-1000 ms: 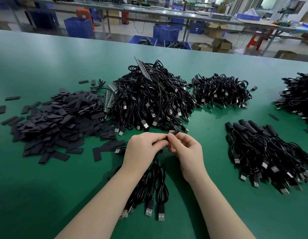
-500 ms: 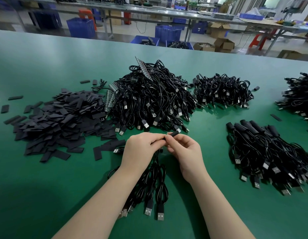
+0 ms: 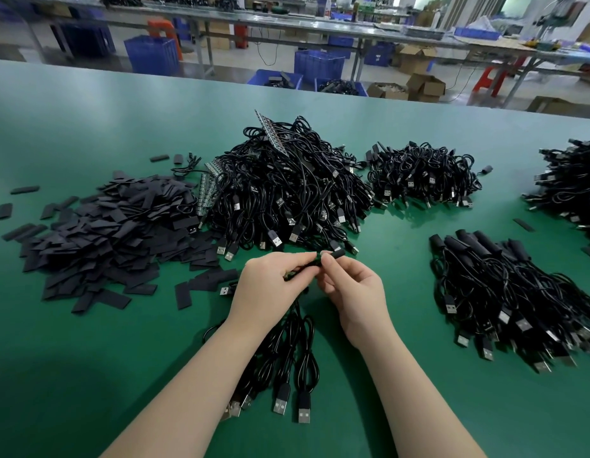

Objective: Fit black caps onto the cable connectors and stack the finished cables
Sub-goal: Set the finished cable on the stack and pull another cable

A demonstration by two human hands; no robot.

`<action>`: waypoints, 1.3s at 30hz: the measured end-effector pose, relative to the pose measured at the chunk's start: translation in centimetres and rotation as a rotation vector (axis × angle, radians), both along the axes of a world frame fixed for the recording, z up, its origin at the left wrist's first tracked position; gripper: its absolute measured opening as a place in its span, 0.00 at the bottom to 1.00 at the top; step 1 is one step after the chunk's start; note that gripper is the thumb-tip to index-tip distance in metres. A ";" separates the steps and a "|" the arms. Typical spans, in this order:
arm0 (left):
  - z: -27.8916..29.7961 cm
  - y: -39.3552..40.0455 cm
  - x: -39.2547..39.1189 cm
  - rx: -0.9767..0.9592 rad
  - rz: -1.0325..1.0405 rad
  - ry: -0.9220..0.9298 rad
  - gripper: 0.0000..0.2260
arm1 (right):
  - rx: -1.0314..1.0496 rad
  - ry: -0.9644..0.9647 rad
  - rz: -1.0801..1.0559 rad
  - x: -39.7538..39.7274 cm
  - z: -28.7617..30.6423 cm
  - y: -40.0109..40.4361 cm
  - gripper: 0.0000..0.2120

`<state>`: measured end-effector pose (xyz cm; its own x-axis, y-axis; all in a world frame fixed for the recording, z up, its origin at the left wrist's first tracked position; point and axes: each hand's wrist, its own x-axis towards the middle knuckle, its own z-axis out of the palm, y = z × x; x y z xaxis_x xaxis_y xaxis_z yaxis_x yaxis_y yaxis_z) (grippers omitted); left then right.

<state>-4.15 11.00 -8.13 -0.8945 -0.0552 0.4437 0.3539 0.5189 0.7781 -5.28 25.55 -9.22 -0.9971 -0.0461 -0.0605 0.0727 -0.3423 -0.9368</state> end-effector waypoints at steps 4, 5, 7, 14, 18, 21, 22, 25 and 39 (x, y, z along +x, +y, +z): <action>0.1 0.0 0.0 -0.012 0.025 0.000 0.08 | -0.051 -0.001 -0.005 -0.1 0.2 0.2 0.10; 0.1 0.0 0.0 -0.013 0.030 0.004 0.07 | -0.058 0.000 -0.006 0.0 0.3 0.1 0.08; 0.1 0.0 -0.1 -0.028 0.043 0.010 0.06 | -0.062 0.006 -0.015 0.0 0.3 0.0 0.05; 0.1 -0.1 -0.1 -0.078 0.007 0.059 0.03 | -0.019 -0.009 -0.014 -0.1 0.2 0.3 0.07; 0.1 0.0 -0.1 -0.046 -0.001 0.066 0.05 | -0.025 -0.028 -0.014 0.0 0.3 0.2 0.07; 0.0 0.0 0.0 -0.046 -0.003 0.079 0.05 | -0.027 -0.043 -0.019 0.1 0.4 0.2 0.08; 0.0 0.1 0.0 -0.048 0.000 0.086 0.06 | -0.029 -0.048 -0.023 0.1 0.4 0.1 0.07; 0.1 0.3 0.0 -0.055 0.017 0.102 0.06 | -0.041 -0.061 -0.039 0.1 0.5 0.1 0.08; 0.1 0.3 -0.1 -0.097 -0.050 0.078 0.11 | -0.018 -0.074 -0.030 0.1 0.6 0.1 0.12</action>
<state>-4.21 11.34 -8.06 -0.8578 0.0353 0.5127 0.4385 0.5707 0.6943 -5.16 25.63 -8.64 -0.9909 -0.0179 -0.1336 0.1310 -0.3625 -0.9227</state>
